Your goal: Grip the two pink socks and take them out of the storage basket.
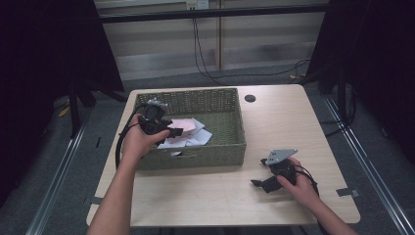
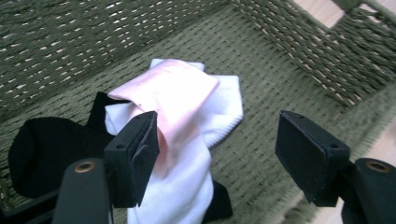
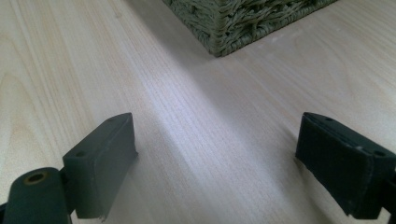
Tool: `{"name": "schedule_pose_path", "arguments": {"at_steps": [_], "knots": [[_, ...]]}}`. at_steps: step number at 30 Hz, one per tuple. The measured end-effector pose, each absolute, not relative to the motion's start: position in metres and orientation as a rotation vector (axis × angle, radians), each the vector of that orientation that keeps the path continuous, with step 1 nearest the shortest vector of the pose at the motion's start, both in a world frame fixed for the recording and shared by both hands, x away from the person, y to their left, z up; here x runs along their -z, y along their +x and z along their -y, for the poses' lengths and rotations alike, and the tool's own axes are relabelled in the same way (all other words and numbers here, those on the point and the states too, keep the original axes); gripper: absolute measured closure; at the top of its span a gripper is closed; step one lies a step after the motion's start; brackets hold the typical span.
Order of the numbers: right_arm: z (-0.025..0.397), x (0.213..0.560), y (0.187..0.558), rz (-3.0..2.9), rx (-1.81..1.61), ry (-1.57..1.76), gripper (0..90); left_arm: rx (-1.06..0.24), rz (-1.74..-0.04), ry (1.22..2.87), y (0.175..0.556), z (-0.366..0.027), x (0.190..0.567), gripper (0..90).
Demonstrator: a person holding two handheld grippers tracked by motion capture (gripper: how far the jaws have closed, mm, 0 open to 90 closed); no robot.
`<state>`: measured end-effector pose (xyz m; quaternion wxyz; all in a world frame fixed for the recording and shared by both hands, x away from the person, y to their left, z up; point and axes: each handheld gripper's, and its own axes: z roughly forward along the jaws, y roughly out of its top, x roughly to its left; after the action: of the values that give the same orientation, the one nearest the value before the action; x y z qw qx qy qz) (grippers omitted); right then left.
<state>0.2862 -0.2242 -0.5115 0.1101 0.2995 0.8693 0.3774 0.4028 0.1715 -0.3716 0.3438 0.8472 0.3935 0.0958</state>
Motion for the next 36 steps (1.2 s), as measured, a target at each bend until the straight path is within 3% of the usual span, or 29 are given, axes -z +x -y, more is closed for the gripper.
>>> {"name": "schedule_pose_path", "arguments": {"at_steps": [14, 26, 28, 36], "knots": [[0.224, 0.512, 0.286, -2.553, -1.111, 0.883, 11.2, -0.24, -1.117, 2.239, 0.43, -0.177, 0.392, 43.5], [0.224, 0.512, 0.286, -2.554, -1.111, 0.882, 11.2, -0.185, -1.224, 2.272, 0.448, -0.178, 0.408, 48.2], [0.224, 0.512, 0.286, -2.554, -1.111, 0.881, 11.2, -0.166, -1.242, 2.28, 0.449, -0.177, 0.409, 56.6], [0.224, 0.512, 0.286, -2.556, -1.112, 0.879, 11.2, -0.195, -1.233, 2.247, 0.455, -0.178, 0.396, 55.3]]}}
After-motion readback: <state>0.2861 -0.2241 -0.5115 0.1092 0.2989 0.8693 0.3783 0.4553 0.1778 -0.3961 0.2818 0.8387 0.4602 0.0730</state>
